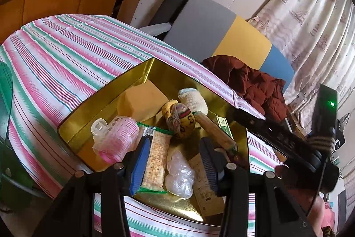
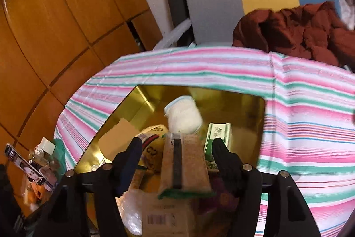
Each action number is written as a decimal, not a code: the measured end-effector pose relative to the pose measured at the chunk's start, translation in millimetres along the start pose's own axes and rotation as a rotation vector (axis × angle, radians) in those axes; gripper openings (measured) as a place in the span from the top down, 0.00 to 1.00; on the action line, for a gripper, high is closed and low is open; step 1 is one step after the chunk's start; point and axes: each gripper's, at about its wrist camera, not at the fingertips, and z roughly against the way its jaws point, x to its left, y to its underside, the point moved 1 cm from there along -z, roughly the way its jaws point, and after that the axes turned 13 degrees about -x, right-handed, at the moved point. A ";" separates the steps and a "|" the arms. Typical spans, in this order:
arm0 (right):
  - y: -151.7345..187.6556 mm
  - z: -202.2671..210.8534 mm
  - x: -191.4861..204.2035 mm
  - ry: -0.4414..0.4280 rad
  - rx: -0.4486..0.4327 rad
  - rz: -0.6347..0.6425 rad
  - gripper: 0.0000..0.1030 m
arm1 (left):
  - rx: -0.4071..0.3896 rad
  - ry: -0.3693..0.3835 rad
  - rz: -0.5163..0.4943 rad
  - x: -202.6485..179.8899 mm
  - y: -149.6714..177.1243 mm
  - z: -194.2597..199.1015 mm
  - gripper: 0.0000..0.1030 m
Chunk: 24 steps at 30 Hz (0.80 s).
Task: Organize objects
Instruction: 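Lower the cracker packet into the gold tray and open the right tool, then move both tools back from the tray to the pile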
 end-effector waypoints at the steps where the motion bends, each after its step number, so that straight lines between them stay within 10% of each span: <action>1: 0.7 5.0 -0.3 0.006 -0.009 0.014 0.36 | -0.001 0.003 -0.003 -1.5 0.7 0.1 0.54; 24: 24.3 84.9 -97.6 0.178 -0.086 -0.027 0.36 | 0.083 0.107 -0.185 -75.8 40.1 -3.3 0.54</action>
